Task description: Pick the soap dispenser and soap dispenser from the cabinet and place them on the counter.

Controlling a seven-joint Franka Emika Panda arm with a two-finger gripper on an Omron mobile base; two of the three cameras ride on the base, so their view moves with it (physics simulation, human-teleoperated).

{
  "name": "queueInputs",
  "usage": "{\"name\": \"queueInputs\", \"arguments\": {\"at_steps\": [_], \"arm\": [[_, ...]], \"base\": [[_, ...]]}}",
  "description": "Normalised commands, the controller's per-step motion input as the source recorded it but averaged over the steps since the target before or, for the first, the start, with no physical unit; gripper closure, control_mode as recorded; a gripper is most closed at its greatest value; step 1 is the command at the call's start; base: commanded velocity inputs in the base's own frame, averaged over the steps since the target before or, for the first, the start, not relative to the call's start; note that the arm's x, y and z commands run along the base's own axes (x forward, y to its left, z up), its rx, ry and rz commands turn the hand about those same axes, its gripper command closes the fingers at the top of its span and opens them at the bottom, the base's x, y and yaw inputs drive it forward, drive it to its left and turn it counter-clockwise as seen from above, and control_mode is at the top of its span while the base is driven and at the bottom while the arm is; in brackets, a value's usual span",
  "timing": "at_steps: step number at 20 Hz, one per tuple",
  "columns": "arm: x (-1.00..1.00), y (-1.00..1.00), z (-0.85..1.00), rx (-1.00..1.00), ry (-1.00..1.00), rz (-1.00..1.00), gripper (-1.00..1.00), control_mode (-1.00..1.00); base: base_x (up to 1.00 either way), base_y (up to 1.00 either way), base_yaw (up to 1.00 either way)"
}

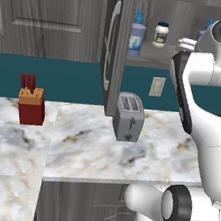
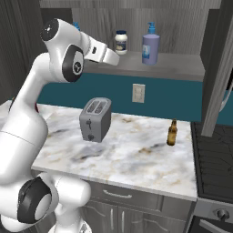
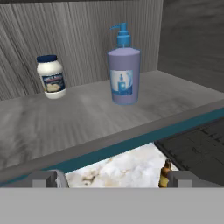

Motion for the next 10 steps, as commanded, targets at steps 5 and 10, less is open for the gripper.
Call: {"name": "queueInputs", "arguments": {"at_steps": [5,10], "arm": [[0.5,-0.14,0.0,0.0,0.0,-0.02,-1.0,-1.0],[0.43,-0.2,0.0,-0.01,0.0,-0.02,-1.0,-1.0]], "base": [[0.0,0.0,0.0],[0.0,0.0,0.0]]}}
